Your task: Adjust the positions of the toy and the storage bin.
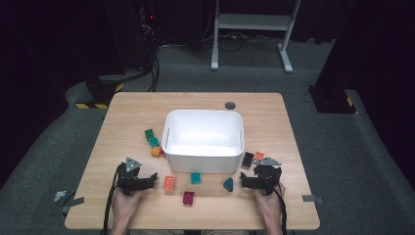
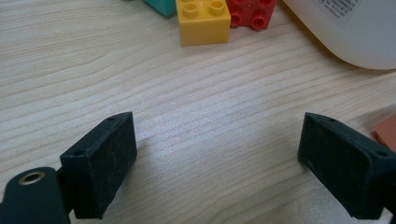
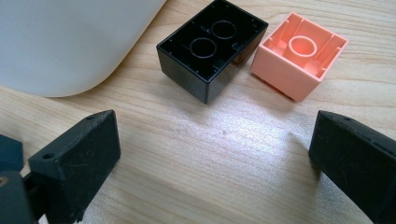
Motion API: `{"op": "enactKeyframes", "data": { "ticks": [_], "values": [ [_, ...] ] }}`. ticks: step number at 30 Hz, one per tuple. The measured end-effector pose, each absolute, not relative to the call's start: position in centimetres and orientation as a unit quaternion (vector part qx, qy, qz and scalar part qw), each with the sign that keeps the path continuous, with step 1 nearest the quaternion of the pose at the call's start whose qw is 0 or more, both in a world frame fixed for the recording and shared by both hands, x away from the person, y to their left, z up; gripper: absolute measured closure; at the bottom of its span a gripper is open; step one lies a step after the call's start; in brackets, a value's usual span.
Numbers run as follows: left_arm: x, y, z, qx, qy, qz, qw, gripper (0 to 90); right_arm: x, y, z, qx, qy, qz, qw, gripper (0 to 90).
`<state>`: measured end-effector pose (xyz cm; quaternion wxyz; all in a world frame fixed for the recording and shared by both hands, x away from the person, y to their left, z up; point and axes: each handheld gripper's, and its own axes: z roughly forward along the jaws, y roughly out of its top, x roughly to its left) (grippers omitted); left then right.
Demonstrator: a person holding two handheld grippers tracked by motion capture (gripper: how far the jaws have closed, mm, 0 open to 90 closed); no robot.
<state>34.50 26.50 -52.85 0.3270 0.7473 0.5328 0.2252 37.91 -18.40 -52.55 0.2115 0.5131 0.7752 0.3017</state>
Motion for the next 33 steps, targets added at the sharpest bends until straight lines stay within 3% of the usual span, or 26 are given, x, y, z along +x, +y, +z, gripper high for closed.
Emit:
{"op": "enactKeyframes", "data": {
  "ticks": [13,18,31,32,33],
  "values": [
    [34.6,26.4,-52.9,0.749,0.53,0.224,0.328,9.8,37.9,-18.5,-52.5,0.509,0.778,0.304,0.209,1.9],
    [34.6,26.4,-52.8,0.749,0.529,0.228,0.327,11.5,37.4,-19.0,-52.5,0.507,0.774,0.314,0.212,11.2],
    [34.5,26.5,-52.8,0.745,0.533,0.229,0.329,14.2,36.2,-19.2,-52.3,0.502,0.767,0.321,0.237,17.4],
    [34.5,26.5,-52.8,0.744,0.533,0.23,0.33,14.5,36.1,-19.3,-52.3,0.502,0.765,0.324,0.24,23.0],
    [34.5,26.5,-52.8,0.744,0.533,0.23,0.33,14.5,36.1,-19.3,-52.3,0.502,0.765,0.324,0.24,23.0]
  ]
}}
